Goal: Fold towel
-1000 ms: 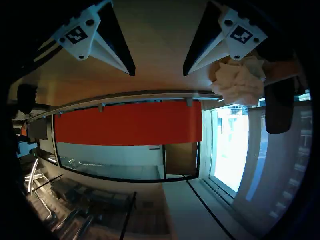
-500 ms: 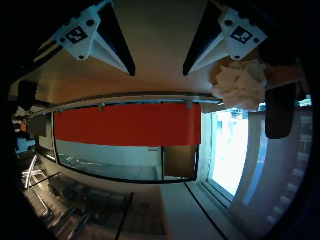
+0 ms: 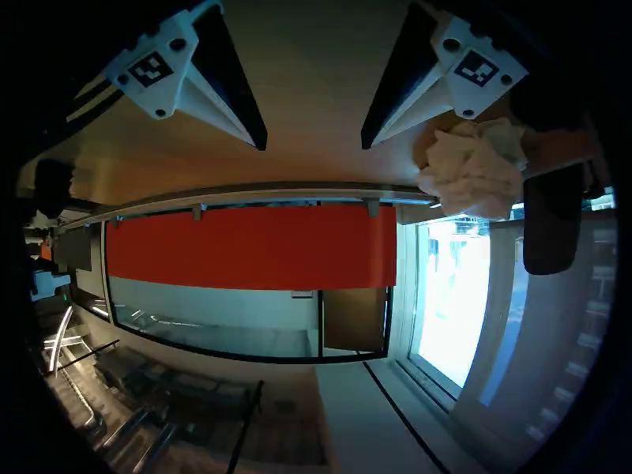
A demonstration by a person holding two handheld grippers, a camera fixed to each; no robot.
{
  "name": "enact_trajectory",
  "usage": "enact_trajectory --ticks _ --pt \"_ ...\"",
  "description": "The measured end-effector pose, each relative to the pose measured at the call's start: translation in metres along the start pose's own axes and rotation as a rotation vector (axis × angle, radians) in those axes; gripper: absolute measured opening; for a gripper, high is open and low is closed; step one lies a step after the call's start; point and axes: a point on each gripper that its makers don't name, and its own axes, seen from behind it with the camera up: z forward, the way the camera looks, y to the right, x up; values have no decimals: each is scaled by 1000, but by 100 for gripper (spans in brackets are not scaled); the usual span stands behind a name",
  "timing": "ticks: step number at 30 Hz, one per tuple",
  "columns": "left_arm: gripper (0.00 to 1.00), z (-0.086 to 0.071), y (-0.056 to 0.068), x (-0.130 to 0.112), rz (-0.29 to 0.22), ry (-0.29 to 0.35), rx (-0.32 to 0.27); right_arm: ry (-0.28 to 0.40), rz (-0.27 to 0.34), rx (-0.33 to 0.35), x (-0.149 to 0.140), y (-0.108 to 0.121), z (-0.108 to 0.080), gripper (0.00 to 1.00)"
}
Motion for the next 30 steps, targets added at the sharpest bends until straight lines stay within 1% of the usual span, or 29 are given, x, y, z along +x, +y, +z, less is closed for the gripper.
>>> enact_trajectory --ticks 12,17,26,30 --pt "88 0 1 -3 0 1 0 34 -4 -23 1 16 -2 100" --pt "88 1 1 -6 0 1 1 38 12 -21 -9 19 -6 100" --pt "88 2 1 -9 -1 2 1 55 75 -66 -33 44 -7 100" --pt "88 2 1 -9 0 3 1 67 91 -73 -43 49 -10 100"
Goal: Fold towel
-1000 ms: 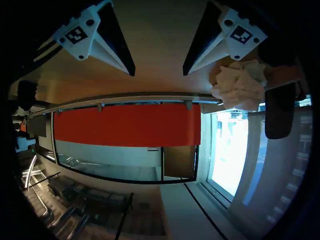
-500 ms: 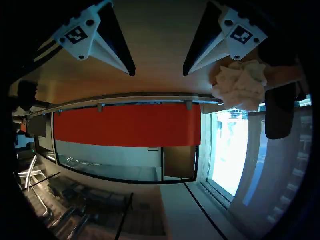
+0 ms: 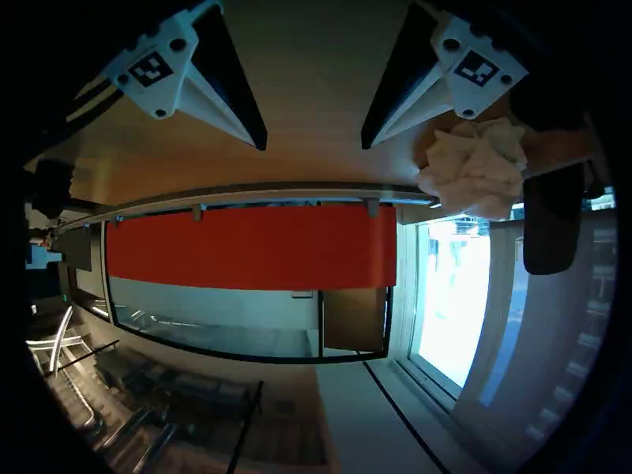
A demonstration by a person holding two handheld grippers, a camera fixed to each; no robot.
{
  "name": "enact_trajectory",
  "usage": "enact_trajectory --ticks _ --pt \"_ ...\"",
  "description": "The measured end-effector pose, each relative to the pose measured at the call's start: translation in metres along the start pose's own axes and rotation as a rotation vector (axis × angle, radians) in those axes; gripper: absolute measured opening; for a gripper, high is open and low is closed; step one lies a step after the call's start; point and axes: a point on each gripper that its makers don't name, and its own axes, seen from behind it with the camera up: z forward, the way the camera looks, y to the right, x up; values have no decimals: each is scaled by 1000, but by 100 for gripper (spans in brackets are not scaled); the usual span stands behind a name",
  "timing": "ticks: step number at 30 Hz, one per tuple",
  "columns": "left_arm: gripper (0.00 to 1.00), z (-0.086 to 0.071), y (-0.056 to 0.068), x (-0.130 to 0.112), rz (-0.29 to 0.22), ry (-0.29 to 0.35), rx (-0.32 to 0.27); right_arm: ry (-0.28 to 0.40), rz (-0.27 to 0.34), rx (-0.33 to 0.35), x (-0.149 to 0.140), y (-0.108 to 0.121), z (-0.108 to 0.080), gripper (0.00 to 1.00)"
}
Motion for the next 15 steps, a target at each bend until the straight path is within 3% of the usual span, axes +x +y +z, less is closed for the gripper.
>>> enact_trajectory --ticks 15 --pt "88 0 0 -1 0 0 0 -14 16 38 -56 2 -12 100"
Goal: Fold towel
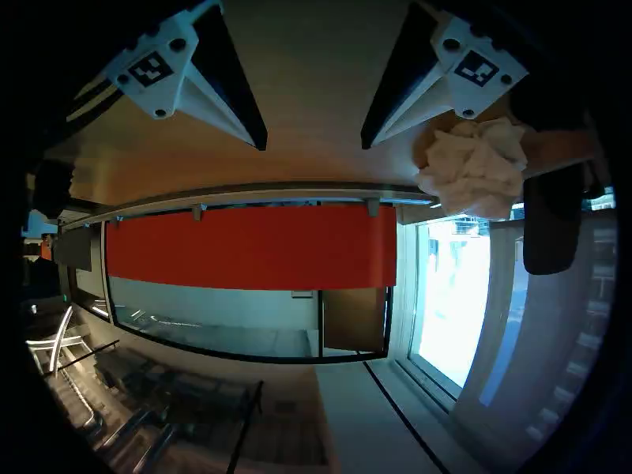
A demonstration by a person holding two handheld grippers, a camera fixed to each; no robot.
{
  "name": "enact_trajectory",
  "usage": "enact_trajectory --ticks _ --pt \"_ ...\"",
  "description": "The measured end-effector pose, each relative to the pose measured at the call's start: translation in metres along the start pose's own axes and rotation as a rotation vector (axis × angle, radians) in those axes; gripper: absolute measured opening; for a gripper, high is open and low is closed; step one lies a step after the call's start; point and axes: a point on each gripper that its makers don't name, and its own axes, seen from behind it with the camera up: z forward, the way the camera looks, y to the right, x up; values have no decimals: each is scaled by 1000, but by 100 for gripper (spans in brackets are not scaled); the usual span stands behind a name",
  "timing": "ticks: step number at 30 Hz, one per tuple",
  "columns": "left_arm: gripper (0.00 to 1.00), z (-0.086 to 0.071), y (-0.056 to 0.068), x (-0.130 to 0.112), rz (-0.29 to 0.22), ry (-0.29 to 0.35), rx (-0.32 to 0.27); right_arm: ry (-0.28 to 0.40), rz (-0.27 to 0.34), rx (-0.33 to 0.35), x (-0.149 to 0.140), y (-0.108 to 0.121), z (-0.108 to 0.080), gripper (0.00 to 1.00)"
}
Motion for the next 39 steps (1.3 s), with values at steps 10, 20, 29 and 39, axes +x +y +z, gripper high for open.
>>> enact_trajectory --ticks 10,20,29,39 --pt "88 0 0 0 0 0 0 -17 -45 6 -23 4 -1 100" --pt "88 0 0 0 0 0 0 -34 -32 7 -36 6 1 100" --pt "88 0 0 0 0 0 0 -39 -40 2 -42 6 2 99" --pt "88 0 0 0 0 0 0 -20 -54 7 -41 1 0 100"
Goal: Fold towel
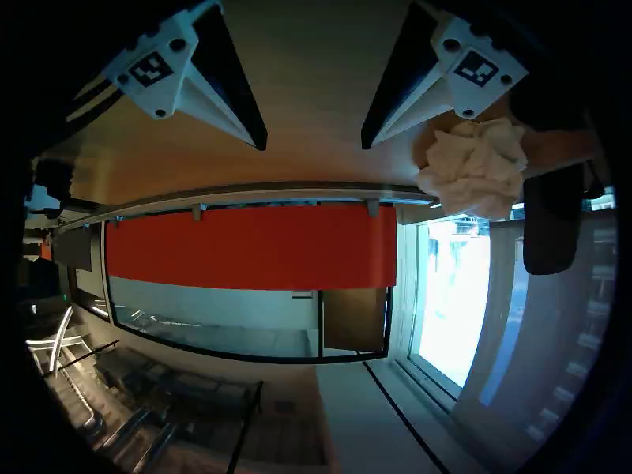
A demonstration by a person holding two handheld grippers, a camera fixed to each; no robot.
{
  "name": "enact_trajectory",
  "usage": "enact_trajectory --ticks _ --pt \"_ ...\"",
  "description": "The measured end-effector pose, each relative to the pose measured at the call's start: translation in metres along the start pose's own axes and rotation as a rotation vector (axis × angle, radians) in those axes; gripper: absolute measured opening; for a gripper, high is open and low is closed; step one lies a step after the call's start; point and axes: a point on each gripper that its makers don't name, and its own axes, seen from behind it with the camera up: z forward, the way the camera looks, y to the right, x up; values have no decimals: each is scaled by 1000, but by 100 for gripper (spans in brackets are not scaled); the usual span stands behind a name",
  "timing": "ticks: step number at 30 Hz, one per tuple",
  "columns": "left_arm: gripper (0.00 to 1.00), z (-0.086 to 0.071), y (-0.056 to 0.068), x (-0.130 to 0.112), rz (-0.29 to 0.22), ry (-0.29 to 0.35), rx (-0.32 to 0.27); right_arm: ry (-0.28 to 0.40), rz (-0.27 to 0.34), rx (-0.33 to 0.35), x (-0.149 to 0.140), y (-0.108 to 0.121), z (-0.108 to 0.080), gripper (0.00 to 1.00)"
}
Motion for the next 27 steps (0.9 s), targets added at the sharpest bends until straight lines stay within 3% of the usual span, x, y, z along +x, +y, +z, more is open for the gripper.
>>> enact_trajectory --ticks 27 --pt "88 0 0 0 0 0 0 -1 2 -4 0 -1 -4 100"
